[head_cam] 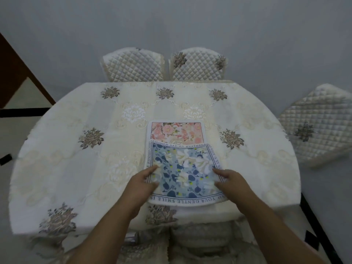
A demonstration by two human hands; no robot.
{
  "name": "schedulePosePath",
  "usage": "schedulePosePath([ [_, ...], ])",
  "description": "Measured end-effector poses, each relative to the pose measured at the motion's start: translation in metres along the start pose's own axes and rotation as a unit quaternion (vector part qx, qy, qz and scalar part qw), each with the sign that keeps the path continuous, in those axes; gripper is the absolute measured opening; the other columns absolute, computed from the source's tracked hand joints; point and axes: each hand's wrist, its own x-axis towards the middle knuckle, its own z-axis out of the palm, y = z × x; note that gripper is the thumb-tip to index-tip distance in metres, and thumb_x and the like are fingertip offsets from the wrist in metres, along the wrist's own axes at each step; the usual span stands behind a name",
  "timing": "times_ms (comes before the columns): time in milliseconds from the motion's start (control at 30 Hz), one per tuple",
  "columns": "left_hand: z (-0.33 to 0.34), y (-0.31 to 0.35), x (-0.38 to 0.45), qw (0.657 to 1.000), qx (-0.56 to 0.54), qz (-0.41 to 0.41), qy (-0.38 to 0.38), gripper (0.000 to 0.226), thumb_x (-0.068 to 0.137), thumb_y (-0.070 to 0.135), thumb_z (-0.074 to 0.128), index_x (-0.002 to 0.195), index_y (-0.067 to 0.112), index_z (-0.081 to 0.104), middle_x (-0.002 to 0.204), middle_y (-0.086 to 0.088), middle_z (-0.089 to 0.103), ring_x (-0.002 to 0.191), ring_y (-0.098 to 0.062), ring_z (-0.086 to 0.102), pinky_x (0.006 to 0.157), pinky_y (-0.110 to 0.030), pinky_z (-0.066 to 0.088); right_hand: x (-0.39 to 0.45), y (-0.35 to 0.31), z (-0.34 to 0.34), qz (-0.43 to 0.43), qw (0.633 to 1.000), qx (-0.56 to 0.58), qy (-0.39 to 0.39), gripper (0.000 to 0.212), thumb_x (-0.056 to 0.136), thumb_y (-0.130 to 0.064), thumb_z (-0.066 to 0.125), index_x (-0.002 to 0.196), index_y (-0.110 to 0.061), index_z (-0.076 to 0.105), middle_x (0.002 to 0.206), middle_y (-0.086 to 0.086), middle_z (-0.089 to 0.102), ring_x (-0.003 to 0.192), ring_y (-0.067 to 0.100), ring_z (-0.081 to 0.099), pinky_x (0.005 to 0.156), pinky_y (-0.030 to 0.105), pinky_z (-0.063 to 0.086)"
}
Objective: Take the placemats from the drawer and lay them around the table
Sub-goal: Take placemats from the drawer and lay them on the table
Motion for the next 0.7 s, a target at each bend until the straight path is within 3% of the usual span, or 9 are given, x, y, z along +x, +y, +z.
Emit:
schedulePosePath([
  [67,-0.007,0.013,-0.022,0.999,-0.052,0.010,-0.010,0.063,0.093,-0.006,0.064,0.132,0.043,0.064,0.136,0.008,0.060,0.101,-0.018,0.073,0.084,-0.044,0.062,-0.032,-0.010,-0.014,-0.009,0.998,0.065,0.006,0.062,0.082,0.000,0.067,0.130,-0.039,0.065,0.130,0.000,0.057,0.095,0.024,0.070,0.078,0.039,0.061],
  [167,-0.021,0.023,-0.054,0.995,-0.011,0.055,-0.077,0.075,0.086,-0.015,0.062,0.129,0.047,0.064,0.135,0.014,0.052,0.087,-0.019,0.073,0.062,-0.039,0.060,-0.080,-0.020,-0.032,-0.040,0.994,0.097,0.025,0.056,0.084,-0.003,0.067,0.123,-0.043,0.068,0.132,-0.004,0.054,0.094,0.020,0.071,0.075,0.040,0.063],
  [233,-0.031,0.028,-0.072,0.992,-0.009,0.090,-0.083,0.064,0.088,-0.004,0.070,0.124,0.049,0.067,0.137,0.014,0.052,0.097,-0.021,0.070,0.074,-0.045,0.062,-0.106,-0.023,-0.042,-0.070,0.994,0.058,0.066,0.054,0.087,-0.011,0.066,0.127,-0.047,0.064,0.134,-0.004,0.056,0.099,0.018,0.069,0.081,0.039,0.061],
  [300,-0.038,0.035,-0.093,0.990,0.012,0.136,-0.044,0.040,0.092,0.019,0.074,0.117,0.050,0.071,0.134,0.015,0.057,0.116,-0.016,0.064,0.092,-0.045,0.059,-0.128,-0.028,-0.051,-0.106,0.990,0.024,0.093,0.056,0.089,-0.014,0.065,0.133,-0.050,0.059,0.132,-0.006,0.058,0.092,0.013,0.069,0.077,0.032,0.060],
  [367,-0.042,0.043,-0.114,0.981,0.062,0.184,0.005,0.029,0.094,0.033,0.071,0.115,0.052,0.070,0.126,0.020,0.059,0.117,-0.008,0.061,0.097,-0.041,0.056,-0.147,-0.035,-0.059,-0.147,0.984,0.020,0.096,0.059,0.091,-0.013,0.063,0.136,-0.050,0.055,0.128,-0.011,0.058,0.084,0.003,0.067,0.066,0.018,0.056],
  [433,-0.042,0.049,-0.140,0.975,0.074,0.208,0.034,0.029,0.094,0.031,0.070,0.115,0.052,0.070,0.123,0.024,0.059,0.114,-0.004,0.061,0.096,-0.039,0.057,-0.162,-0.039,-0.067,-0.182,0.979,0.004,0.090,0.061,0.090,-0.011,0.064,0.136,-0.050,0.054,0.128,-0.013,0.055,0.093,0.001,0.063,0.069,0.008,0.049],
  [500,-0.040,0.050,-0.165,0.969,0.072,0.225,0.066,0.035,0.094,0.026,0.071,0.118,0.052,0.069,0.129,0.025,0.060,0.116,-0.001,0.060,0.098,-0.038,0.057,-0.173,-0.042,-0.077,-0.215,0.974,-0.008,0.078,0.062,0.087,-0.010,0.066,0.131,-0.052,0.056,0.129,-0.012,0.053,0.106,0.007,0.059,0.080,0.013,0.046],
  [600,-0.032,0.048,-0.209,0.963,0.081,0.230,0.112,0.046,0.095,0.020,0.070,0.123,0.055,0.064,0.136,0.023,0.057,0.123,-0.002,0.056,0.103,-0.037,0.053,-0.187,-0.046,-0.089,-0.250,0.968,-0.001,0.038,0.049,0.086,-0.017,0.069,0.119,-0.052,0.064,0.129,-0.010,0.057,0.104,0.009,0.063,0.086,0.031,0.057],
  [700,-0.017,0.044,-0.257,0.957,0.087,0.215,0.175,0.056,0.093,0.009,0.068,0.126,0.054,0.059,0.133,0.022,0.052,0.122,-0.004,0.053,0.105,-0.038,0.049,-0.199,-0.048,-0.095,-0.307,0.950,-0.048,0.020,0.038,0.090,-0.034,0.071,0.124,-0.050,0.063,0.123,-0.011,0.057,0.105,0.007,0.058,0.093,0.032,0.052],
])
